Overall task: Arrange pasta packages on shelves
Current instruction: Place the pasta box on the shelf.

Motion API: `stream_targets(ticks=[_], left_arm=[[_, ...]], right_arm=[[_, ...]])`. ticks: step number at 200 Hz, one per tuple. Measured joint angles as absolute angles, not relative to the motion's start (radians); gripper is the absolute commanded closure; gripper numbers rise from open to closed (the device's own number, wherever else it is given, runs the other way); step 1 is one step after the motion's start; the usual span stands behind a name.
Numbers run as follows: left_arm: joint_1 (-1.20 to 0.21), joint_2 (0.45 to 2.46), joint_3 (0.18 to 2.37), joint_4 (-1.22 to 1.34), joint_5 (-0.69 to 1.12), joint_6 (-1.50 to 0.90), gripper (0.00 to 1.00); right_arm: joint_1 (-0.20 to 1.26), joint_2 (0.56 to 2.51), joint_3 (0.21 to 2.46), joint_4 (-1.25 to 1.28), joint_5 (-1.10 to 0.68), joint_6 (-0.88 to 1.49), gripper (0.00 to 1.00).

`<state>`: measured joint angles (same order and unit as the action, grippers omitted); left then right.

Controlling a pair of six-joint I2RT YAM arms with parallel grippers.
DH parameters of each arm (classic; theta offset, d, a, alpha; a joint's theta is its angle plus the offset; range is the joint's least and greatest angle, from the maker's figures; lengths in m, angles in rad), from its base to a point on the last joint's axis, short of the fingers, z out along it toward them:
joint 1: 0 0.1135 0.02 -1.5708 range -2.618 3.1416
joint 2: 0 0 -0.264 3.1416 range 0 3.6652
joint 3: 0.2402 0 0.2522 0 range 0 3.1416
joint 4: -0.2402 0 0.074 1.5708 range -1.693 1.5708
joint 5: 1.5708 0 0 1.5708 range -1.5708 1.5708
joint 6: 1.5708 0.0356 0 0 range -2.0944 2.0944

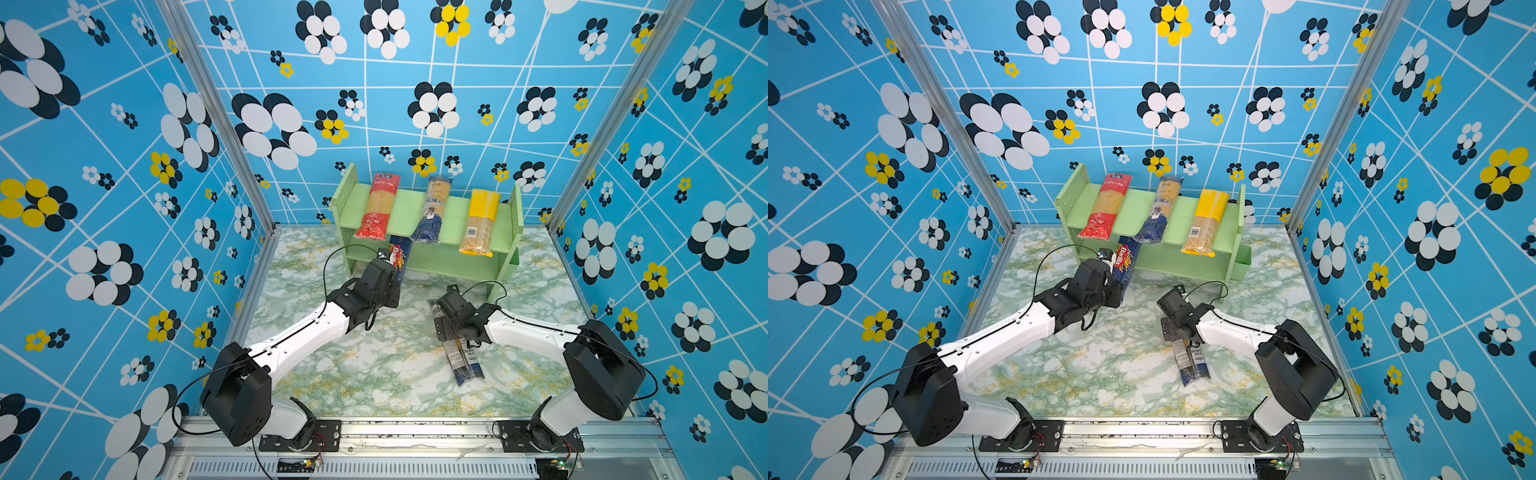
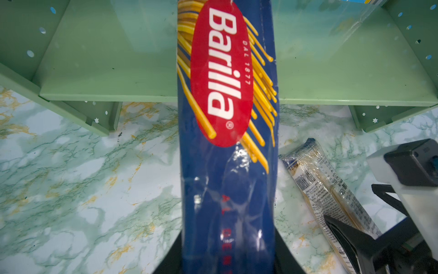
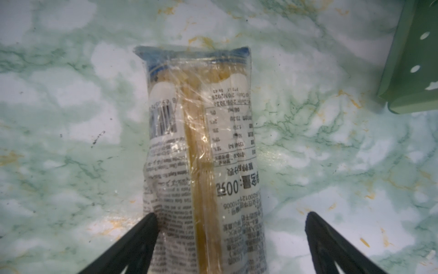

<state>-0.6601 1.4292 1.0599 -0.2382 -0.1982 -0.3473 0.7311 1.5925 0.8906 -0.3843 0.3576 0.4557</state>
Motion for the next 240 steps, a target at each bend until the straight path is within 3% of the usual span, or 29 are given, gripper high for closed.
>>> stream_targets(ticks=[240], left_arm=[[-0.661,1.555,1.176,-0.195,-0.271,-0.311,1.00]], right_arm=[[0.725,1.600,0.885,-0.362,0.355,0.448,0.01]])
